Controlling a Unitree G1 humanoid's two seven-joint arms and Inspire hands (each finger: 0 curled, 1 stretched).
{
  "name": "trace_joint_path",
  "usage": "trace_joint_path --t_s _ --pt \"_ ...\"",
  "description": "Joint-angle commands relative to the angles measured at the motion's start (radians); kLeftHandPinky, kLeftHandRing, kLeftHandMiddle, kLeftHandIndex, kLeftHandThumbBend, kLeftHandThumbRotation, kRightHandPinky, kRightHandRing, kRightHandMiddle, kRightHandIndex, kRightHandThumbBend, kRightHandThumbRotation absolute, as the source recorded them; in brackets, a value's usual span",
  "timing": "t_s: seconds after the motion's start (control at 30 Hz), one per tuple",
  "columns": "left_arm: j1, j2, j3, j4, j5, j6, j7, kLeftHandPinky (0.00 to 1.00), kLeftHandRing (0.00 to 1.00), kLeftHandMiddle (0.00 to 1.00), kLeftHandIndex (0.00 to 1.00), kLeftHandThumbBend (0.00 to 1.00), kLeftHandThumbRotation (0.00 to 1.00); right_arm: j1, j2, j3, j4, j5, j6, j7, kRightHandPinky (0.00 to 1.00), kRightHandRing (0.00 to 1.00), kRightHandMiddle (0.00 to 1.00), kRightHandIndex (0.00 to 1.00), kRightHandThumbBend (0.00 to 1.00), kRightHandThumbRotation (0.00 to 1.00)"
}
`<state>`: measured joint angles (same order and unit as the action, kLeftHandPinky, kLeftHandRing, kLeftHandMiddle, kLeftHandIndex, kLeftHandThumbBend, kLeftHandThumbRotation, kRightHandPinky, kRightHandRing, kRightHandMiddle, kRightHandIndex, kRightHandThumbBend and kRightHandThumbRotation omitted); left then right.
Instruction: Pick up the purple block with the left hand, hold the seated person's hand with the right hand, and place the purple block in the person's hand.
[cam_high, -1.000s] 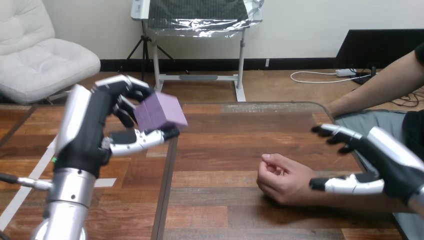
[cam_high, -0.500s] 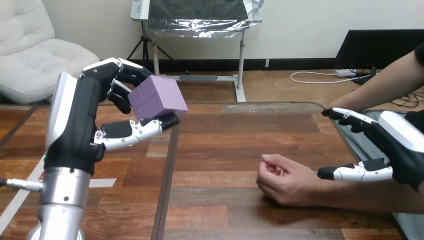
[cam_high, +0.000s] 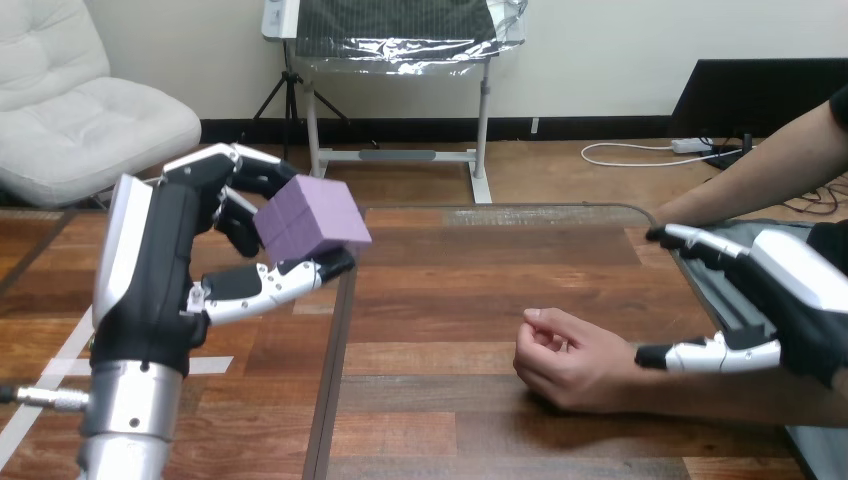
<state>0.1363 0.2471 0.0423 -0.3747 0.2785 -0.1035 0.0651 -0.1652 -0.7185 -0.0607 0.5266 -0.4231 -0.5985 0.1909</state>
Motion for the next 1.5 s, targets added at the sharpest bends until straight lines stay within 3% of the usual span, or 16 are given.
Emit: trace_joint_path --t_s 0.0,0.33,0.77,0.87,1.47 --pt "-0.021 -0.017 0.023 -0.057 -0.015 -0.027 0.010 0.31 0.37 0.40 0.42 0.57 0.00 -0.075 -0.043 0.022 0.021 -0.024 -0.004 -0.023 0.87 0.88 0.89 0.90 0.96 0.55" --pt "-0.014 -0.029 0.036 -0.062 -0.033 -0.047 0.003 0.30 0.36 0.40 0.41 0.56 0.00 -0.100 -0.063 0.059 0.064 -0.076 0.009 -0.027 0.90 0.88 0.89 0.89 0.97 0.54" --pt "-0.008 -0.030 0.043 -0.076 -0.042 -0.051 0.002 0.30 0.35 0.38 0.40 0.56 0.00 -0.133 -0.073 0.105 0.139 -0.098 0.020 -0.013 0.89 0.87 0.87 0.87 0.98 0.48" --pt "-0.007 -0.029 0.044 -0.076 -0.046 -0.052 0.002 0.29 0.35 0.38 0.40 0.55 0.00 -0.139 -0.076 0.119 0.143 -0.101 0.047 0.012 0.90 0.87 0.88 0.88 0.98 0.46" --pt "-0.002 -0.037 0.049 -0.074 -0.056 -0.055 0.000 0.28 0.34 0.37 0.40 0.55 0.00 -0.161 -0.084 0.181 0.202 -0.148 0.055 -0.018 0.85 0.84 0.85 0.85 0.98 0.37"
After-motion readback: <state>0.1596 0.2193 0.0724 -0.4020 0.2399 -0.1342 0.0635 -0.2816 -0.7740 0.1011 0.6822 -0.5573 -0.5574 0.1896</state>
